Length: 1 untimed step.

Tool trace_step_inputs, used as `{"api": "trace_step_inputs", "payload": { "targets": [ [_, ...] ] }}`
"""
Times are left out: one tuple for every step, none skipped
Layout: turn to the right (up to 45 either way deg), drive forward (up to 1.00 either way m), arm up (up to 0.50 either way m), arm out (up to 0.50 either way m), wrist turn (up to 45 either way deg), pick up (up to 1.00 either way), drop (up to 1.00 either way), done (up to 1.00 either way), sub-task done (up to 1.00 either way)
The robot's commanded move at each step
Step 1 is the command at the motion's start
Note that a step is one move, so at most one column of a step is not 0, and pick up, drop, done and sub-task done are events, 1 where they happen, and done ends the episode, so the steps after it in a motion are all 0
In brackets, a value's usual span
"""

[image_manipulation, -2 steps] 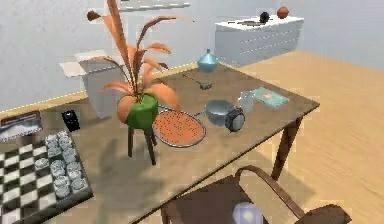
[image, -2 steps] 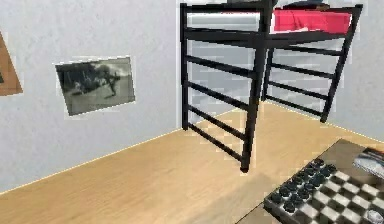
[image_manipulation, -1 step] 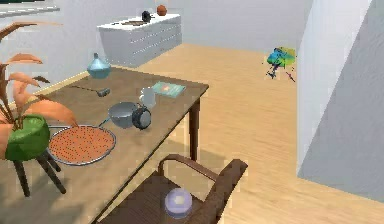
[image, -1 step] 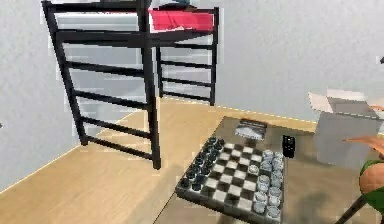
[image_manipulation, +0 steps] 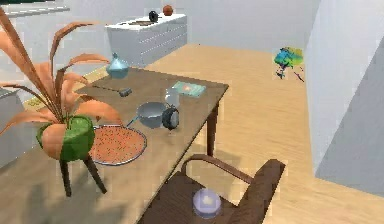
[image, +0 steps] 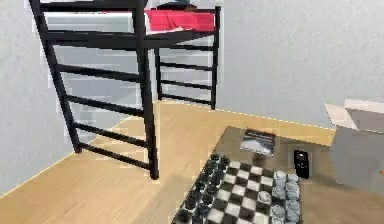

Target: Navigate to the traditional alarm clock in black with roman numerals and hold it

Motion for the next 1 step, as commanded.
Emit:
{"api": "trace_step_inputs", "payload": {
  "targets": [
    [-45.0, 0.0, 0.0, 0.0, 0.0, 0.0, 0.0, 0.0, 0.0]
  ]
}}
